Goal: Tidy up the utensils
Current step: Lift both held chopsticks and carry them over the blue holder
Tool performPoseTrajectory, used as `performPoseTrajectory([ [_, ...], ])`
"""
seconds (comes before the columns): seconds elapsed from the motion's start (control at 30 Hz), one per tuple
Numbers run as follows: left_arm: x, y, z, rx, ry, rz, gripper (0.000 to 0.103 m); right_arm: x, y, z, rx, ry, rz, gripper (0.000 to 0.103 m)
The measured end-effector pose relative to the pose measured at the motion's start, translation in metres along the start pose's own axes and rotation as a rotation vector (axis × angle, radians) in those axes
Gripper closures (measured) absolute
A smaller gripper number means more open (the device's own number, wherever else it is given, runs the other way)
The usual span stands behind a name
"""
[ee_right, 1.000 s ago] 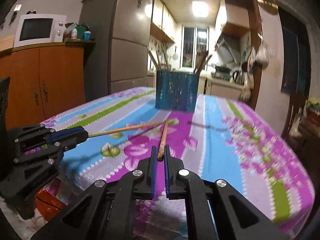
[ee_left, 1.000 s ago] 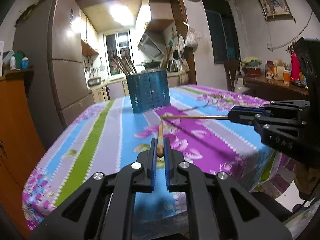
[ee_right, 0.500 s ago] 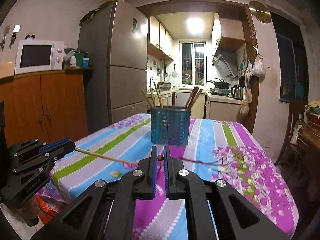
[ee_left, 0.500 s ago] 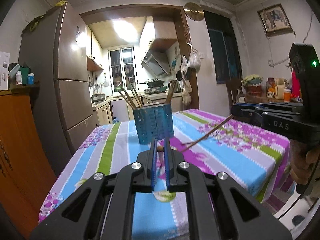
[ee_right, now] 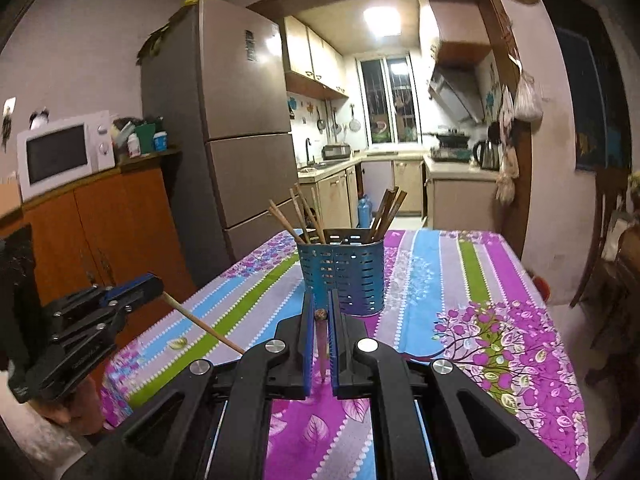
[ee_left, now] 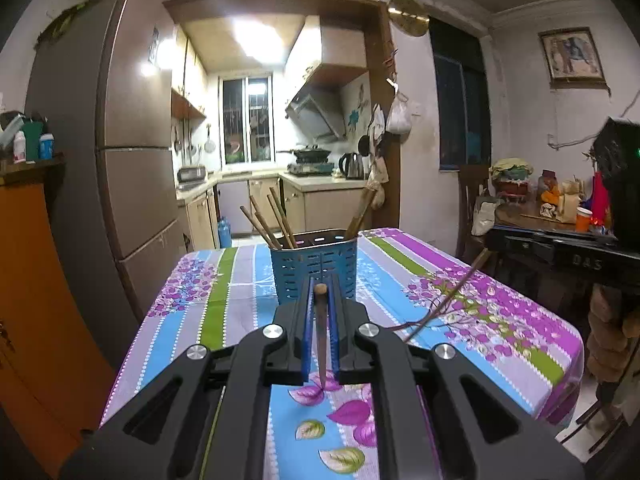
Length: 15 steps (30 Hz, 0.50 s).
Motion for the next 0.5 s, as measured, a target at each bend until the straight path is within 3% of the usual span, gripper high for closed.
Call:
performPoseTrajectory([
  [0.5,0.011,-0.036,0.044,0.128,0.065,-0.042,0.098,-0.009,-0.007,0.052,0.065,-0.054,0.025,0.095],
])
Point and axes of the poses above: each gripper's, at about its wrist camera, not at the fingertips, and y roughly against the way its jaws point, x to its left, z to its top, the point moved 7 cm from there along -y, roughly the way its jaws point, and after that the axes turned 3 degrees about y, right-handed, at the moved point
